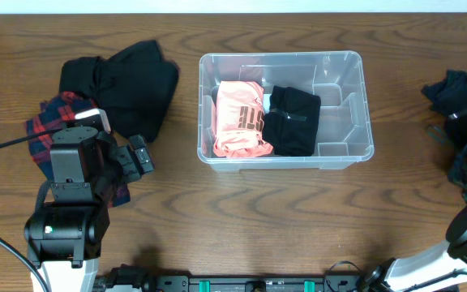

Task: Pack container

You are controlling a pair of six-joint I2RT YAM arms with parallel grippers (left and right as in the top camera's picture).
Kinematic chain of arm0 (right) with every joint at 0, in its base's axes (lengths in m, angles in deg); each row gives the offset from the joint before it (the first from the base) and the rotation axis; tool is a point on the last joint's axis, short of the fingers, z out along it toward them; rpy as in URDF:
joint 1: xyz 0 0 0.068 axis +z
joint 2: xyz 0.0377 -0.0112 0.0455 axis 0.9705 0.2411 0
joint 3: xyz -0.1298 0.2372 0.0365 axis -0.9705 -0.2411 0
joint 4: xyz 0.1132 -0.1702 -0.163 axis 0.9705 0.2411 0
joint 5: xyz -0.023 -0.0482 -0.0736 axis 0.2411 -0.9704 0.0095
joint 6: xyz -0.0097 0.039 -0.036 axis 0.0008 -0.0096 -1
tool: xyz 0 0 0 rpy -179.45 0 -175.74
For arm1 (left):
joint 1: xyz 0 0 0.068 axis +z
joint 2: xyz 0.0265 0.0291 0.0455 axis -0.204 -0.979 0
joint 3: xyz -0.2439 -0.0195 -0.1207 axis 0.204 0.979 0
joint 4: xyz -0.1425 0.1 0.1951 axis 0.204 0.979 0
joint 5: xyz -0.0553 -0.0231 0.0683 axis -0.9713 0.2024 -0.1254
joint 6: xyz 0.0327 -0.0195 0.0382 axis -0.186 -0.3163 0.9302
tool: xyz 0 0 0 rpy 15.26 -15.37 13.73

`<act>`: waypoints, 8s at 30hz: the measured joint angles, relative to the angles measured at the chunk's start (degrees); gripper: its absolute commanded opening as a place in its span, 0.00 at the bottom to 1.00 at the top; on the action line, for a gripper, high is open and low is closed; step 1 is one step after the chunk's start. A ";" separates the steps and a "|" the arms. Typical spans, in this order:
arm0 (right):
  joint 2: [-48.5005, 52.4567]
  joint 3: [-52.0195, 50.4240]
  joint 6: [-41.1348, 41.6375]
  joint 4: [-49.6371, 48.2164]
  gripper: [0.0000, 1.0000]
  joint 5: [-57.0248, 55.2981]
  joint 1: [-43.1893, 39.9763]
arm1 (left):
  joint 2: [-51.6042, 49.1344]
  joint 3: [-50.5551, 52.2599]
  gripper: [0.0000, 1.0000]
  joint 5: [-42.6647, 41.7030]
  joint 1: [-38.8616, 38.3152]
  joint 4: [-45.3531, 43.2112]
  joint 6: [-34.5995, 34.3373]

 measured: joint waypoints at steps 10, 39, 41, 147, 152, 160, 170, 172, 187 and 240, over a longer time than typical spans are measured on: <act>-16.68 13.88 0.39 10.16 0.01 11.32 16.11 | 0.00 0.00 0.98 0.00 0.00 0.02 0.00; -25.07 -10.95 52.39 -17.33 0.02 48.26 47.91 | 0.00 -0.04 0.98 -0.02 0.00 -0.15 0.00; -25.05 -11.34 52.11 -17.55 0.40 48.57 47.69 | 0.00 -0.04 0.98 -0.02 0.00 -0.15 0.00; -24.70 26.25 1.75 22.45 0.01 51.71 24.50 | 0.00 -0.04 0.98 0.00 0.00 -0.15 0.00; -24.55 22.51 6.34 21.42 0.01 49.96 34.99 | 0.00 -0.04 0.98 0.00 0.00 -0.15 0.00; -24.17 7.37 17.25 11.63 0.03 41.83 43.85 | 0.00 -0.04 0.98 0.00 0.00 -0.15 0.00; -24.15 2.93 19.85 10.29 0.99 37.86 47.04 | 0.00 -0.04 0.98 -0.02 0.00 -0.15 0.00; -24.17 6.95 18.75 10.23 0.99 37.59 47.58 | 0.00 -0.04 0.98 -0.02 0.00 -0.13 0.00; -19.41 12.87 12.15 13.27 0.14 38.47 54.77 | 0.00 -0.04 0.98 -0.02 0.00 -0.15 0.00; -4.96 16.31 9.94 15.43 0.85 30.21 53.86 | 0.02 -0.09 0.98 0.02 0.00 -0.13 0.04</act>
